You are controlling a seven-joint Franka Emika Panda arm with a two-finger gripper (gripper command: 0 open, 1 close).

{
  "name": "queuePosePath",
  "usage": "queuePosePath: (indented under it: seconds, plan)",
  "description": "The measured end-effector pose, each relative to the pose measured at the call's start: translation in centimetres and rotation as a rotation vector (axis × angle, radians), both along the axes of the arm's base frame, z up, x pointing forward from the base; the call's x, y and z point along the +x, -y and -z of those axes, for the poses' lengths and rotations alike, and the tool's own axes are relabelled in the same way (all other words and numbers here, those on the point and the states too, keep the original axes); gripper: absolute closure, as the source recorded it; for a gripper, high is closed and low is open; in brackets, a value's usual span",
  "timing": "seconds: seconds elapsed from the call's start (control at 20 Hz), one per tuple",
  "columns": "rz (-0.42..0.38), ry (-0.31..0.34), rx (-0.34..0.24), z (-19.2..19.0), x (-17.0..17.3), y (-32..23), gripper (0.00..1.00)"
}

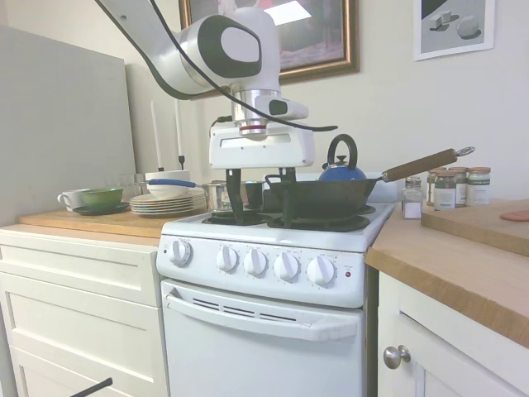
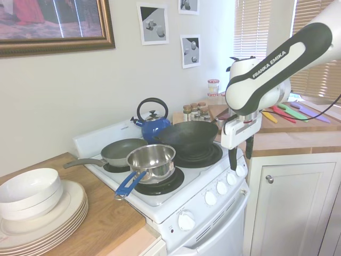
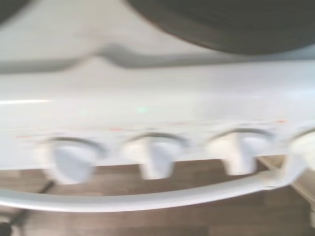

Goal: Turn on the stove on the bottom right

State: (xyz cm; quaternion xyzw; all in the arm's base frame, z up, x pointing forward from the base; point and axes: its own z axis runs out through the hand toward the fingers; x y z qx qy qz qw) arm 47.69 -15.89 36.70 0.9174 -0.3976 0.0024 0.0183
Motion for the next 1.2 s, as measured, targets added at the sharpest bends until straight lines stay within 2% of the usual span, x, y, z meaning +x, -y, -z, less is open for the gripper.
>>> queuePosePath:
  seconds: [0.05, 0.1, 0.4, 0.8, 1.2]
  plan:
    - [0.001, -0.009, -0.004, 0.5, 0.3, 0.7, 0.00]
    - [0.003, -0.017, -0.006, 0.9, 0.6, 1.2, 1.00]
    - [-0.005, -0.039, -0.021, 2.0, 1.6, 3.4, 1.00]
    - [-0.028, -0.073, -0.041, 3.7, 2.4, 2.7, 1.00]
    - [-0.015, -0.064, -0.048, 4.1, 2.5, 3.3, 1.00]
